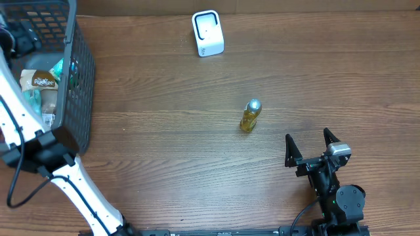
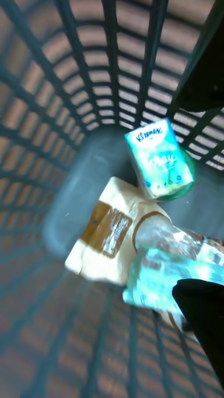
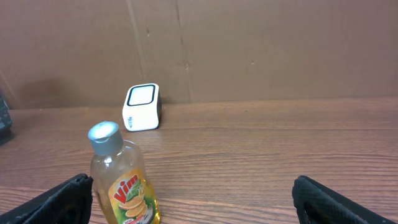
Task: Scan the item barcode
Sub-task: 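Move the left gripper back over the basket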
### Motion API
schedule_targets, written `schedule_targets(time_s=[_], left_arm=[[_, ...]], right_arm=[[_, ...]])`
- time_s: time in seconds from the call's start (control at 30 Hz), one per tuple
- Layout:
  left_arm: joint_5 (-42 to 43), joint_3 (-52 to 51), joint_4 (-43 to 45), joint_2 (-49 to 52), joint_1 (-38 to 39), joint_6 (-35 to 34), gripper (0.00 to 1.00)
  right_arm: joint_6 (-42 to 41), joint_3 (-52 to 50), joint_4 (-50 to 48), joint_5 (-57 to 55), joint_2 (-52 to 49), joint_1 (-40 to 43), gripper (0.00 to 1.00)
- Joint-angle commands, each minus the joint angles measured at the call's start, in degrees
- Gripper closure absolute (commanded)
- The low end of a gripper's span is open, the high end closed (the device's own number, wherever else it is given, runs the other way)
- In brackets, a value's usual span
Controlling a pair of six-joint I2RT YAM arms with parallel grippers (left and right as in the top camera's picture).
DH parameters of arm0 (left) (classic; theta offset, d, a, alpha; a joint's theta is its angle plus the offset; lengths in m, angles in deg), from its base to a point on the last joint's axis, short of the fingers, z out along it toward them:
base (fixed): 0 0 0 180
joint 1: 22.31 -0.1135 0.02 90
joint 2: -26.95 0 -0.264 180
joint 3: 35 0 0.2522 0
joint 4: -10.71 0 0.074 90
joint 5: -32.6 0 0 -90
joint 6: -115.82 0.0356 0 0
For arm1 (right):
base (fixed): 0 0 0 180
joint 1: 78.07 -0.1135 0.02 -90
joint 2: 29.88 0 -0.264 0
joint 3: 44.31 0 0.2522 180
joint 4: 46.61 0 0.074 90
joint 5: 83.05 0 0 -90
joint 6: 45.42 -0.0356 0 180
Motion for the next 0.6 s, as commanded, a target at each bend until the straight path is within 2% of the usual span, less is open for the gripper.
schedule_targets(time_s=[0.0,0.17,0.43,0.57], left_arm=[[7.65,0.02,0.81,4.37,0.46,7.37,0.17],[11.65,0.02,3.28,9.11,0.5,8.24,0.11],[13.38,0.04,6.1,10.4,0.52,8.7,0.1],[13.42,0.04,6.27,10.38,0.5,5.64,0.09]], right_arm=[[0.46,-0.61,-0.39,-0.31,0.46,0.15,0.0],[0.46,-0.61,-0.39,-0.31,0.46,0.15,0.0],[0.46,-0.61,-0.39,-0.31,0.46,0.15,0.0],[0.48,-0.61,-0.39,-0.31,0.46,0.15,0.0]])
